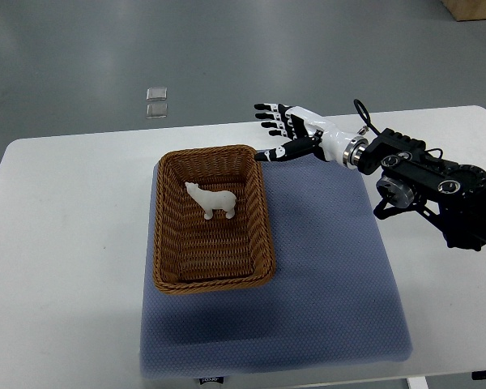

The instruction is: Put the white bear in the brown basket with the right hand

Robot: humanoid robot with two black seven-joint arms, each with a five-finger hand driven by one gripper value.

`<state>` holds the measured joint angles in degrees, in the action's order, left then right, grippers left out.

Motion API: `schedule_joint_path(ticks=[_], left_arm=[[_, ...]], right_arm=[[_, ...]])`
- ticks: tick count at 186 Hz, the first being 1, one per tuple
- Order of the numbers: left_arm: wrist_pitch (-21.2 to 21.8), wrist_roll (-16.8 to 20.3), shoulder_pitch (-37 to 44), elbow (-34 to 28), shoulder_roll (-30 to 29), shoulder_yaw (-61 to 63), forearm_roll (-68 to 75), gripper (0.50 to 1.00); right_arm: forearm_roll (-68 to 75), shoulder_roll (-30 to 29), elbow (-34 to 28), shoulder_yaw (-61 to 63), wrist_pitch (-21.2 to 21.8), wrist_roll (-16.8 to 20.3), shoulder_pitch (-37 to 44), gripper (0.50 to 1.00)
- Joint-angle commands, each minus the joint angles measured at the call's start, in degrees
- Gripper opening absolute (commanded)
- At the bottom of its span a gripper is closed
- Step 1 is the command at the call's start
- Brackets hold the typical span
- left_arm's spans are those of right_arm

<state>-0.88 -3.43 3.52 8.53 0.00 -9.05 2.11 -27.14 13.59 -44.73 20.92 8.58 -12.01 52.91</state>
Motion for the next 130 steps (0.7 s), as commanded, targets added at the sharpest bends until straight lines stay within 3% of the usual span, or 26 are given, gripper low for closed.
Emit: schedule_joint_path(ticks=[1, 65, 130], left_arm=[[0.00, 0.00, 0.00, 0.00, 0.00, 0.00, 0.00, 1.000], [0.00, 0.00, 0.00, 0.00, 0.00, 0.00, 0.00, 1.000], [0.00, 0.00, 0.00, 0.00, 0.00, 0.00, 0.00, 1.000]], right_arm=[[11.49, 1.09, 0.96, -0.09, 0.21, 2.69, -0.52, 0.921], [32.76, 1.53, 5.97, -0.01, 6.62, 3.05, -2.02, 0.921], [34.88, 0.39, 9.22, 3.33, 6.01, 2.87, -3.07, 0.924]])
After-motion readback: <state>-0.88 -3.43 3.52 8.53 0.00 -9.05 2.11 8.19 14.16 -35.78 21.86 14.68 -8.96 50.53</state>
